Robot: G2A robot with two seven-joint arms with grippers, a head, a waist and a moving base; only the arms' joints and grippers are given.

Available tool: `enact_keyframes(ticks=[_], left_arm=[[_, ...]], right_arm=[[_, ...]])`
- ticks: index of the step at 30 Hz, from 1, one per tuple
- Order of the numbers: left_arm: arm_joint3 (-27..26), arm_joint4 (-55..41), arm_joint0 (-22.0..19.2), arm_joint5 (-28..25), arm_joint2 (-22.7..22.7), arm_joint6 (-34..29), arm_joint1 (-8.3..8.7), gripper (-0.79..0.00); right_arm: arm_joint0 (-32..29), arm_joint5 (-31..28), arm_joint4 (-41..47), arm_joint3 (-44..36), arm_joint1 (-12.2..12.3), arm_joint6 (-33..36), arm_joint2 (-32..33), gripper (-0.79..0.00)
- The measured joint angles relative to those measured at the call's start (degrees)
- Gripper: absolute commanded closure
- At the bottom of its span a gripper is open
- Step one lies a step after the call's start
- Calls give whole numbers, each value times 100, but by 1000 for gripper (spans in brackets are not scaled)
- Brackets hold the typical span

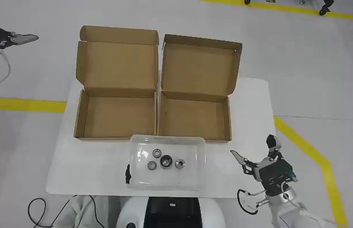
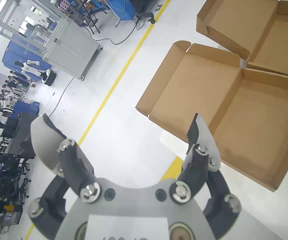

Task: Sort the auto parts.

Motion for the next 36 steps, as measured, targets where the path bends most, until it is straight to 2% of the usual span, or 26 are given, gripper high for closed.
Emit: enact_keyframes(ticks=[26, 36], left_arm=[[0, 0, 0, 0, 0, 0, 0, -785], [0, 0, 0, 0, 0, 0, 0, -785]], right_arm=[[16, -10, -5, 6, 1, 13, -11, -785], [1036, -914, -482, 453, 75, 741, -787, -785]])
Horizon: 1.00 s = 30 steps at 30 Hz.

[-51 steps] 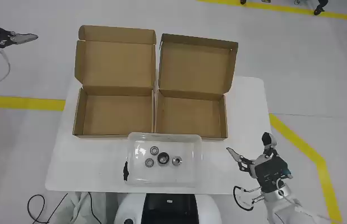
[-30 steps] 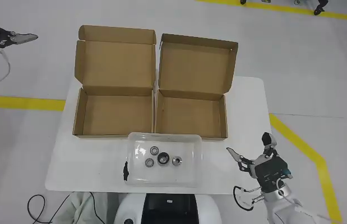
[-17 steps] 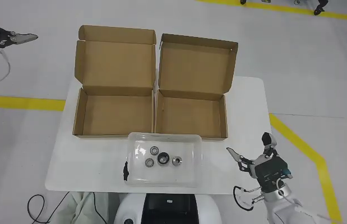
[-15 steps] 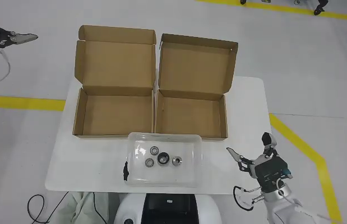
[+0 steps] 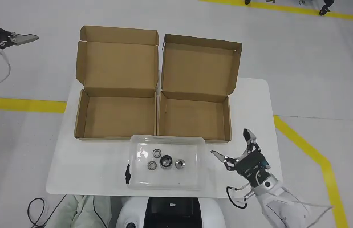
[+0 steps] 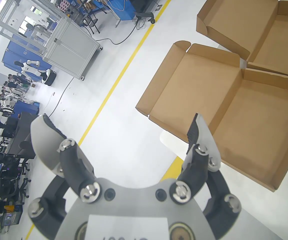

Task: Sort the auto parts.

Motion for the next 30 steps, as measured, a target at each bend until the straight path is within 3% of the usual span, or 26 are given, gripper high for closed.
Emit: enact_keyframes(ticks=[10, 30], left_arm=[[0, 0, 0, 0, 0, 0, 0, -785], [0, 0, 0, 0, 0, 0, 0, -785]], right_arm=[[400, -397, -200, 357, 29, 420, -872, -785], [510, -559, -231, 414, 44, 536, -1008, -785]])
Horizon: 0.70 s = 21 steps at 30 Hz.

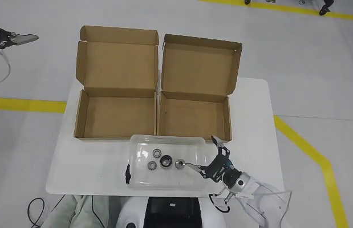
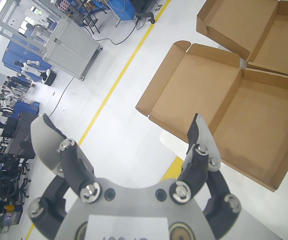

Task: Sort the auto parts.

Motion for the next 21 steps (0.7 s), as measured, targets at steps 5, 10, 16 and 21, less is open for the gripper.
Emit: enact_keyframes(ticks=[5, 10, 16, 21], left_arm=[[0, 0, 0, 0, 0, 0, 0, -785], [0, 0, 0, 0, 0, 0, 0, -785], [0, 0, 0, 0, 0, 0, 0, -785], [0, 0, 0, 0, 0, 0, 0, -785]], right_arm=[[571, -548, -152, 216, 7, 435, -540, -785], [1212, -785, -177, 556, -45, 1105, -1186, -785], [1751, -708, 53, 1001, -123, 1717, -1757, -723], [1988, -678, 176, 1215, -143, 2237, -1963, -674]])
